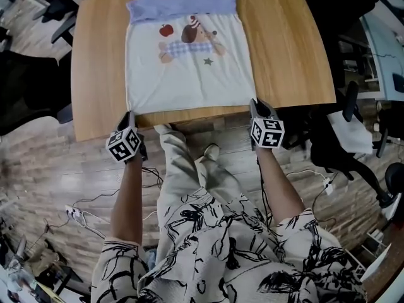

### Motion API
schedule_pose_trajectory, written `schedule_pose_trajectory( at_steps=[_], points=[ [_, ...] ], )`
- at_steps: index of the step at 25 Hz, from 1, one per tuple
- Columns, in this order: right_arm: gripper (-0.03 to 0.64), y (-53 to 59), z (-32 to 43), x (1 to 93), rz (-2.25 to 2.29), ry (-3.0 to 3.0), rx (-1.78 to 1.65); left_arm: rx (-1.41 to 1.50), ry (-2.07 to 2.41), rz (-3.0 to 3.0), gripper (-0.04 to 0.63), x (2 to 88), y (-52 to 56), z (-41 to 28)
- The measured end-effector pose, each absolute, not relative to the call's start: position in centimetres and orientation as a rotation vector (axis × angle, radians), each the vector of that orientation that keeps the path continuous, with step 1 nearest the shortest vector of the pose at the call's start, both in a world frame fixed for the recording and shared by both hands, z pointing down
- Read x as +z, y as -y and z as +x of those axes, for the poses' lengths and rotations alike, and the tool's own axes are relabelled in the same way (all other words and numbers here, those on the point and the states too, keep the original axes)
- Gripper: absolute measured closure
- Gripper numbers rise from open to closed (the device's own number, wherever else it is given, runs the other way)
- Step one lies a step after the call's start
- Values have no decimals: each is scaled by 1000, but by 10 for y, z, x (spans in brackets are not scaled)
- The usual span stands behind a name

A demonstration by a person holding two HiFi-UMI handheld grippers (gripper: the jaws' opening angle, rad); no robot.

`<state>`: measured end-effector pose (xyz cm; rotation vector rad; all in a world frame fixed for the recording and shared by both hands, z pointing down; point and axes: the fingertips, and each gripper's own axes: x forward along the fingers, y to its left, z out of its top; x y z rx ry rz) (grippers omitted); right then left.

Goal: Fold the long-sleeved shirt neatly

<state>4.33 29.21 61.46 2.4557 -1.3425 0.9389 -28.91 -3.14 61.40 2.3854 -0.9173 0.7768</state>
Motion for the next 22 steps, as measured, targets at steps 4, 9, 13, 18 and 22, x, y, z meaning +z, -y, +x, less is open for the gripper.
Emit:
schedule_pose_trajectory(
  at_steps=[4, 9, 13, 18, 22],
  points=[
    [571, -296, 46, 611, 2472, 1347, 965, 701, 891, 2357, 565, 606, 29, -293],
    [572, -318, 46, 591, 2517, 1411, 999, 492, 810, 2314, 565, 574, 9, -304],
    [574, -336, 47, 586, 2530, 1429, 1041, 416, 755, 2259, 564, 569, -10, -314],
    [574, -347, 40, 577, 2452, 1463, 981, 389, 733, 2263, 565, 558, -25, -320],
    [574, -356, 27, 559, 2402, 1501, 901, 434, 754, 2358, 566, 540, -35, -324]
  ],
)
